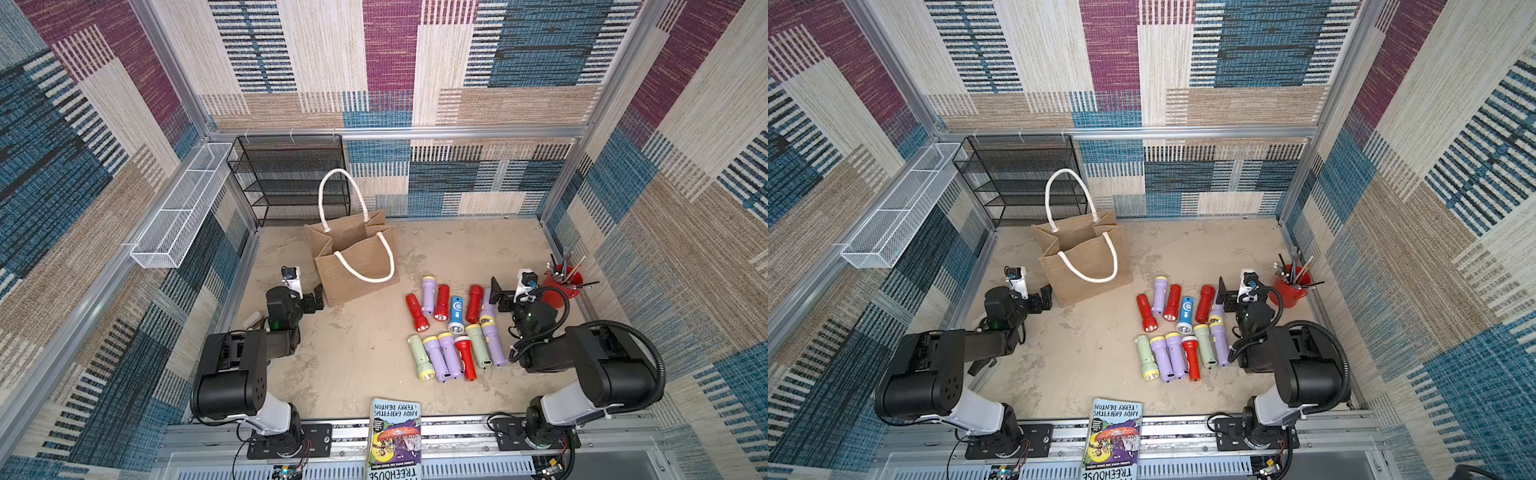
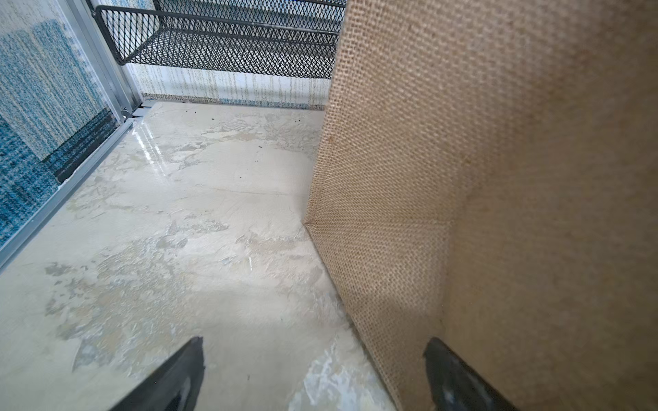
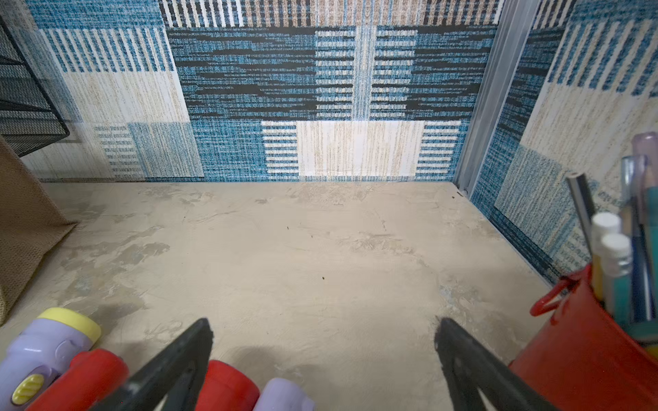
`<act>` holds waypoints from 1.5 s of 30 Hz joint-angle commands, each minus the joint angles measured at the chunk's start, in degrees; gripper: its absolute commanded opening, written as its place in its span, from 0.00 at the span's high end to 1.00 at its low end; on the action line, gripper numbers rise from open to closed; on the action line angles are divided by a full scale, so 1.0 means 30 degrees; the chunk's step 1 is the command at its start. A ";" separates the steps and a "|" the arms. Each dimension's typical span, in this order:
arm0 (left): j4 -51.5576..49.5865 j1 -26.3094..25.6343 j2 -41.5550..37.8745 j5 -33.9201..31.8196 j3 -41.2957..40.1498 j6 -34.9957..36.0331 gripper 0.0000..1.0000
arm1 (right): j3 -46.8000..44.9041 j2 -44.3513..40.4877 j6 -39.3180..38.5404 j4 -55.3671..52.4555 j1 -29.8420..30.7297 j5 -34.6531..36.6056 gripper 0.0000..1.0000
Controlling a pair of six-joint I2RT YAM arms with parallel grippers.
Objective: Put the flashlights into the tote bags
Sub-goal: Move the canvas bag to the center of the board.
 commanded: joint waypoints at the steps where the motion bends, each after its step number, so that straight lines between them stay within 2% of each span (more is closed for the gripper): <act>1: 0.0127 0.0022 0.0008 0.0084 0.0067 0.0353 0.01 | 0.0054 -0.0004 0.0126 0.0352 0.0016 -0.0092 0.01; 33: 0.0099 0.0019 0.0036 0.0094 0.0077 0.0353 0.01 | 0.0055 -0.0009 0.0122 0.0322 0.0011 -0.0125 0.01; 42: 0.0179 0.0019 -0.0039 0.0085 0.0035 0.0353 0.05 | 0.0100 -0.0152 0.0180 0.0201 0.0010 0.0105 0.01; 43: 0.0214 0.0021 -0.0051 0.0074 -0.0009 0.0339 0.06 | 0.0223 -0.0352 0.0318 -0.0107 0.0010 0.0407 0.01; 45: -0.0253 0.0015 -0.0540 -0.0368 0.0082 0.0170 0.06 | 0.1703 -0.1785 0.0812 -0.4214 0.0008 0.1594 0.01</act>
